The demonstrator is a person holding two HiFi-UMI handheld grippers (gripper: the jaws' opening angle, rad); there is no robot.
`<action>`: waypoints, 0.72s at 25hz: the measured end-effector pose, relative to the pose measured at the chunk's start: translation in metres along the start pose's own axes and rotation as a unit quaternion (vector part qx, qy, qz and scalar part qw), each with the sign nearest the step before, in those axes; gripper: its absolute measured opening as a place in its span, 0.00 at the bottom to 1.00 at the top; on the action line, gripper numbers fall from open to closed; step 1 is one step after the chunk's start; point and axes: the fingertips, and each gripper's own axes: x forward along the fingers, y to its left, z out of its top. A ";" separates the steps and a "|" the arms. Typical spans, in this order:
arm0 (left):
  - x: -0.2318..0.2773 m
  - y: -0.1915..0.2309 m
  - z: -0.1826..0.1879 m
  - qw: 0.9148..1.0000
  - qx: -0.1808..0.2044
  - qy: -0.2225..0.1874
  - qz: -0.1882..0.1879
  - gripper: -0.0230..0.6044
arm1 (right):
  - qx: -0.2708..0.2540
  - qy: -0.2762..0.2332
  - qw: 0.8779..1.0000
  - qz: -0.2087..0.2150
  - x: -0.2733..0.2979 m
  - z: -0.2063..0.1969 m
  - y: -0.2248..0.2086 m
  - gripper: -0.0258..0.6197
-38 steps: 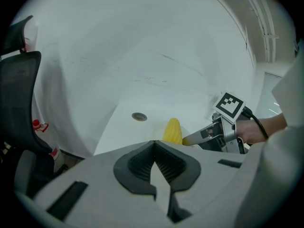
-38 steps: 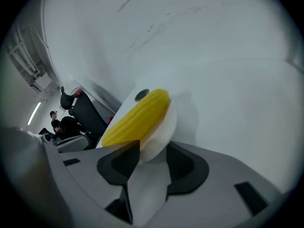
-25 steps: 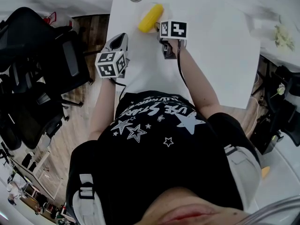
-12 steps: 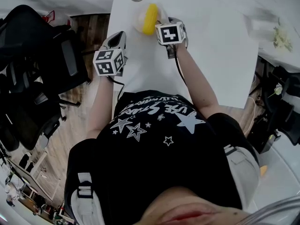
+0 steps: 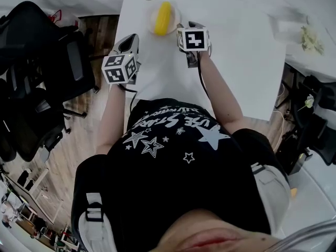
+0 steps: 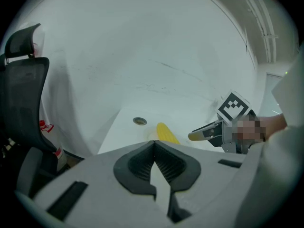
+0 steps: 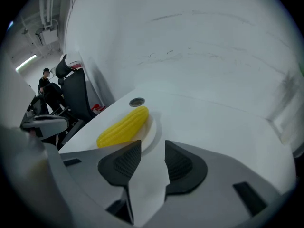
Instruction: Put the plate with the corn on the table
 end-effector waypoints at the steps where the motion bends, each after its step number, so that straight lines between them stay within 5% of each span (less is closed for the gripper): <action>1: -0.003 -0.004 0.000 1.000 -0.002 -0.003 0.003 0.05 | -0.002 -0.004 1.000 0.001 -0.006 -0.002 -0.002 0.27; 18: -0.059 -0.104 -0.024 0.993 -0.034 -0.060 0.093 0.05 | -0.070 -0.036 0.994 0.070 -0.072 -0.045 -0.044 0.08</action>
